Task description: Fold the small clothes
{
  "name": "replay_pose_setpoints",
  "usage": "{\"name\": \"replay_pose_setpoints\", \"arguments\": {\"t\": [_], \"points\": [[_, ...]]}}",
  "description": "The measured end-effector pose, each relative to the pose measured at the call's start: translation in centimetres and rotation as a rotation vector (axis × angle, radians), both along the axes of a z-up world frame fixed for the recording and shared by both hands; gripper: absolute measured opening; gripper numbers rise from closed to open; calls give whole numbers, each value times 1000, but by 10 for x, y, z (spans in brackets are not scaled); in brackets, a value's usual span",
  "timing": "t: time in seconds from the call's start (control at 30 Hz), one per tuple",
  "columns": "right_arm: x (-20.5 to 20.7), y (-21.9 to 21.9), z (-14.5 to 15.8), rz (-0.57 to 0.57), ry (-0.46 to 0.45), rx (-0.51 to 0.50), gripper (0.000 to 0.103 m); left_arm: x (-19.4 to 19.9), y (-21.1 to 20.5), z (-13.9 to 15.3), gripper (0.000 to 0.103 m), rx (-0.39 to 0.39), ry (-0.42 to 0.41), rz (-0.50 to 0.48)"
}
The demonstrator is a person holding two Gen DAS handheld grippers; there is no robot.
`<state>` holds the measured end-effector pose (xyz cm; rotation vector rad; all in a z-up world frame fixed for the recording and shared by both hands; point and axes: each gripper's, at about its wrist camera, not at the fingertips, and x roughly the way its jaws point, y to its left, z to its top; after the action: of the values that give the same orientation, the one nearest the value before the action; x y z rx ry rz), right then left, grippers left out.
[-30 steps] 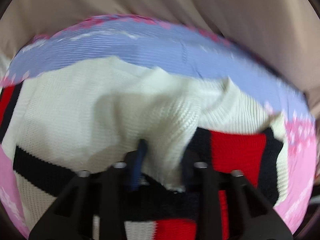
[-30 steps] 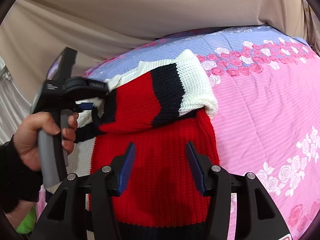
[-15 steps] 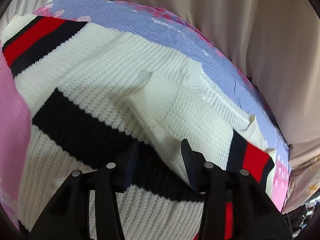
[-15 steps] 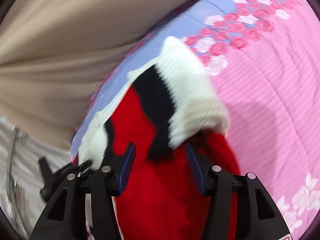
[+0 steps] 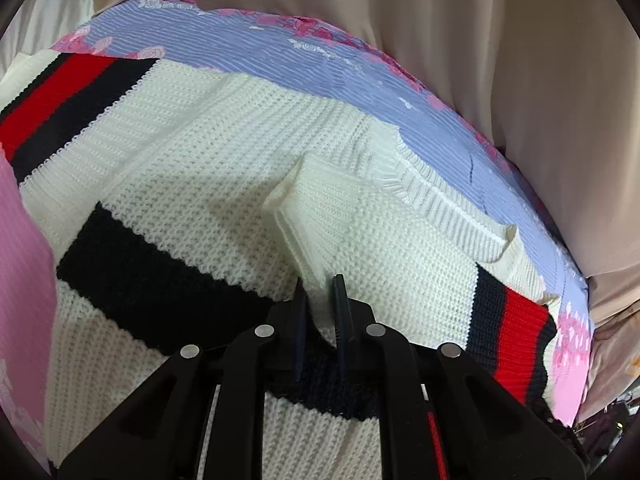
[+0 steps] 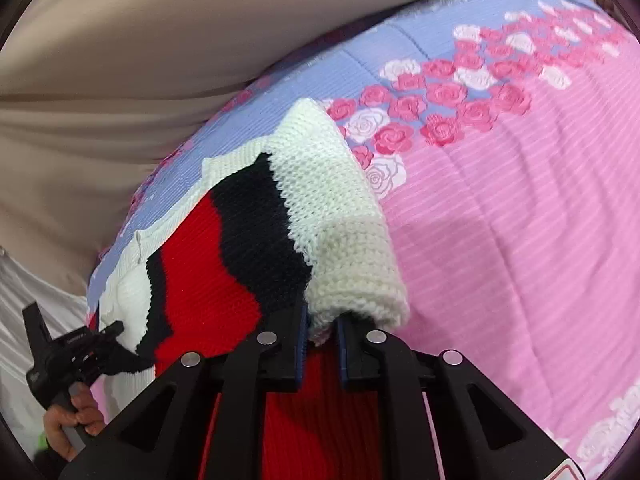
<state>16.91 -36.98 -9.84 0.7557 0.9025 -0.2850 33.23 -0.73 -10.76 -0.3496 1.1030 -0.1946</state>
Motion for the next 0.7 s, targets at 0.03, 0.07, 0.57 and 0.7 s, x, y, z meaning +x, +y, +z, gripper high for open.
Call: {"name": "replay_pose_setpoints", "arguments": {"t": [0.03,0.07,0.57,0.7], "points": [[-3,1,5,-5,-4,-4,15,-1,1,0,12,0,0,4],[-7,2,9,-16,-5,-13,15,-2,1,0,12,5,1,5],[122,6,-9,211,117,-284,19,-23,9,-2,14,66,-36,-37],[132,3,3,155,96,-326,19,-32,46,14,34,-37,-68,43]]}}
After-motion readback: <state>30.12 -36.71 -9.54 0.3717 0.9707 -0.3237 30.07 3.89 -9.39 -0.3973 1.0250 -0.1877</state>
